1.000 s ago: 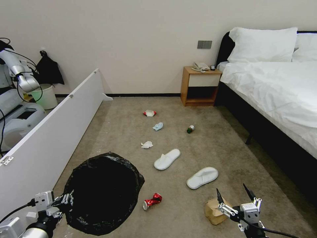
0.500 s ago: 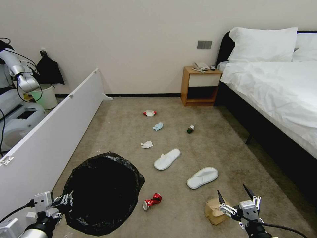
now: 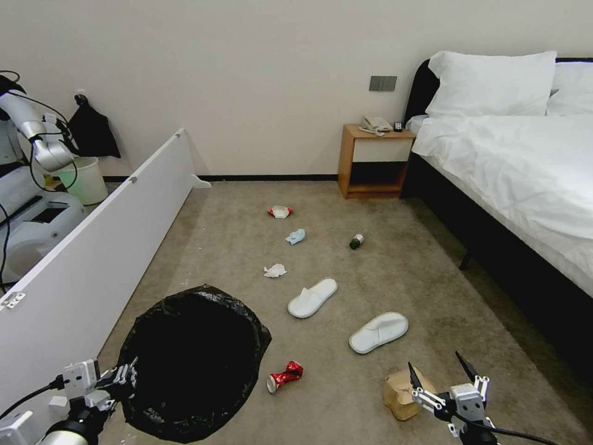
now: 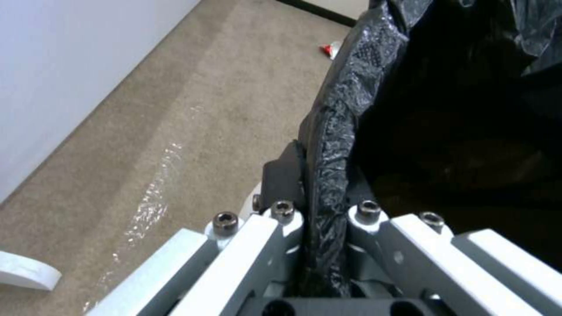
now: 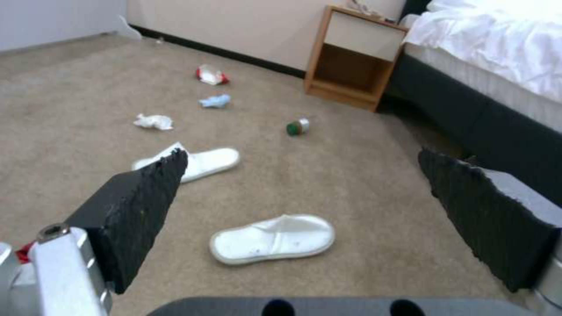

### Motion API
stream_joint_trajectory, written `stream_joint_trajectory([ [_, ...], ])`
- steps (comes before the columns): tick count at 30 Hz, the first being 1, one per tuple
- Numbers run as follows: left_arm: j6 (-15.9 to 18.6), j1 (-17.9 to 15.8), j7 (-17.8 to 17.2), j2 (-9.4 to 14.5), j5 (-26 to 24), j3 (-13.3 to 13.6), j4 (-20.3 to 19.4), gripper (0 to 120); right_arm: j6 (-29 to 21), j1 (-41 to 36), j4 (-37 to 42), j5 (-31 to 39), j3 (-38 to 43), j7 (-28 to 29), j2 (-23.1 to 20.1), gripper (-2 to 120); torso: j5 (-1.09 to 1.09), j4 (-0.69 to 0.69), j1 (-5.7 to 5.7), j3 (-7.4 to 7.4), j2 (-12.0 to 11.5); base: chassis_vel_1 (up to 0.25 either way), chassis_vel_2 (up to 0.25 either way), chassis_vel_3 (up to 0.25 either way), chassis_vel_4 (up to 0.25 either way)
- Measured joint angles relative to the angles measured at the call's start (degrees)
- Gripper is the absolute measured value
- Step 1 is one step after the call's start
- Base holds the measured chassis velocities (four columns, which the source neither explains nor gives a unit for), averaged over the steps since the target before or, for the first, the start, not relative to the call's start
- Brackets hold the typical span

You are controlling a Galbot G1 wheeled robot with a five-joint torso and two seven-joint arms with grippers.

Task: Pick up the trash bin, then pick up the garbage from the floor and place it into the trash bin.

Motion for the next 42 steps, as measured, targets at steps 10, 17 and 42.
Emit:
stream_joint_trajectory([
  [10, -0.01, -0.03, 0.02, 0.06, -0.11, 0.05, -0.11, 3, 1.21, -0.25, -0.35, 0.95, 0.25, -2.08, 0.27, 100, 0.0, 0.0, 0.0, 0.0, 0.0, 0.0, 0.0, 0.0, 0.0],
  [17, -0.01, -0.11, 0.02, 0.13, -0.12, 0.11, -0.11, 3, 1.24, -0.26, -0.31, 0.98, 0.27, -2.08, 0.32, 100, 0.0, 0.0, 0.0, 0.0, 0.0, -0.081, 0.082, 0.079, -0.082],
  [42, 0.16, -0.47, -0.09, 0.23, -0.24, 0.3, 0.19, 3, -3.77, 0.61, -2.08, -0.39, -1.15, 0.3, -1.19, 100, 0.0, 0.0, 0.0, 0.0, 0.0, -0.054, 0.054, 0.056, -0.058],
])
